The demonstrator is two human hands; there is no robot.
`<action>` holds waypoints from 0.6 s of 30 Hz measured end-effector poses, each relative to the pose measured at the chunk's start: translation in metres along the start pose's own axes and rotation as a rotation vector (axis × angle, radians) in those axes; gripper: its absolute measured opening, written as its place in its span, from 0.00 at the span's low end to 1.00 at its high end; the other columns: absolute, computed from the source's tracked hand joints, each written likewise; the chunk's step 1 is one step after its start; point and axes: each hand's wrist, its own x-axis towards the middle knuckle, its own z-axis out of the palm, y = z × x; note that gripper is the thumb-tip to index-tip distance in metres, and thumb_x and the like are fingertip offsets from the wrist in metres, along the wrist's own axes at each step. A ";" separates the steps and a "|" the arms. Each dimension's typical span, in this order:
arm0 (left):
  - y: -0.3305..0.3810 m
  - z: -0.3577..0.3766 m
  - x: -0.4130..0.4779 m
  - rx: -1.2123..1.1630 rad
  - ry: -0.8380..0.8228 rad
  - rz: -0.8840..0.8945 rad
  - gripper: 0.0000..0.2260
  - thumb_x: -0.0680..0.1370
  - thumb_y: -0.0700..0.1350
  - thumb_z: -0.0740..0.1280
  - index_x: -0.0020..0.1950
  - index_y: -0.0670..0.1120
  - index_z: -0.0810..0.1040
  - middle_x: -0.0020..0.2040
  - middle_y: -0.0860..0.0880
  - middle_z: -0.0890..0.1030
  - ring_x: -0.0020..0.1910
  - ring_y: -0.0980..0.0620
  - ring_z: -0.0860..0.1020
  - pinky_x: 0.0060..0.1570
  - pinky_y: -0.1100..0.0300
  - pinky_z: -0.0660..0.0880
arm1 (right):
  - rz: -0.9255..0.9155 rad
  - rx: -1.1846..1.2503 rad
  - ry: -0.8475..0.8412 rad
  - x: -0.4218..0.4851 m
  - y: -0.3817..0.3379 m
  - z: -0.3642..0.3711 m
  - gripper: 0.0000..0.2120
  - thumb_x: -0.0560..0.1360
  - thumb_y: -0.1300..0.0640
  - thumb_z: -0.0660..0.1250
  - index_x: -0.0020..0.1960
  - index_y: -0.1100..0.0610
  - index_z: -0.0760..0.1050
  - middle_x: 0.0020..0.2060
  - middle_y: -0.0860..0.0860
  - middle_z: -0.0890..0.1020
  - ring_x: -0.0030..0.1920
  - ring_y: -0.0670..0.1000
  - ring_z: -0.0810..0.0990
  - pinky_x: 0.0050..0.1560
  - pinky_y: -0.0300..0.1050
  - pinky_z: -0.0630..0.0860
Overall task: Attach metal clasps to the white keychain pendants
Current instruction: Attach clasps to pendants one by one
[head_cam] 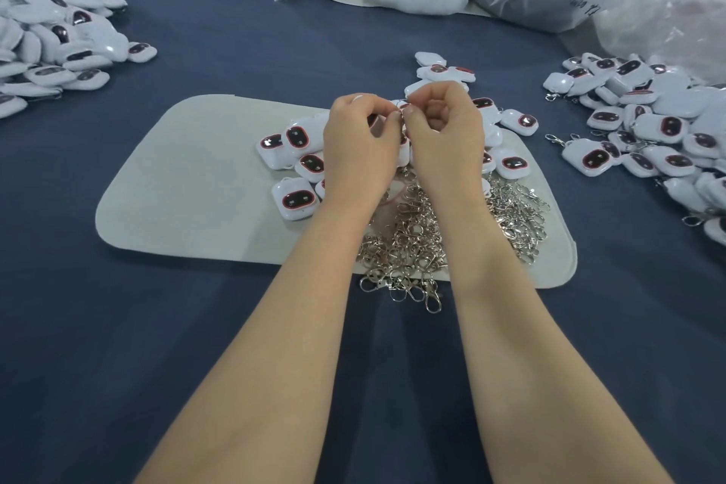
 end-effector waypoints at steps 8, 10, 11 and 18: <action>0.001 -0.001 -0.004 0.027 0.037 0.039 0.05 0.78 0.40 0.64 0.46 0.43 0.79 0.55 0.45 0.77 0.43 0.66 0.70 0.43 0.80 0.62 | -0.018 -0.013 -0.021 -0.003 -0.001 0.000 0.10 0.73 0.67 0.64 0.41 0.52 0.70 0.36 0.44 0.77 0.36 0.41 0.74 0.40 0.30 0.72; 0.000 -0.001 -0.004 0.043 0.048 0.059 0.05 0.78 0.39 0.64 0.47 0.42 0.79 0.55 0.45 0.76 0.43 0.68 0.69 0.44 0.81 0.62 | -0.032 -0.024 -0.027 -0.003 -0.001 0.000 0.08 0.73 0.67 0.64 0.43 0.55 0.71 0.36 0.45 0.77 0.36 0.41 0.74 0.40 0.30 0.72; 0.001 -0.001 -0.004 0.052 0.052 0.067 0.05 0.78 0.38 0.63 0.48 0.41 0.79 0.56 0.45 0.76 0.43 0.67 0.69 0.43 0.81 0.62 | -0.037 -0.026 -0.028 -0.003 0.000 0.000 0.07 0.73 0.67 0.64 0.43 0.56 0.71 0.36 0.45 0.77 0.36 0.41 0.74 0.40 0.30 0.72; 0.002 0.000 -0.006 0.121 0.078 0.105 0.06 0.79 0.39 0.62 0.49 0.40 0.78 0.58 0.46 0.73 0.43 0.57 0.69 0.45 0.64 0.68 | -0.032 -0.046 -0.040 -0.002 0.001 0.001 0.07 0.73 0.67 0.65 0.43 0.56 0.72 0.35 0.43 0.76 0.36 0.42 0.74 0.43 0.34 0.74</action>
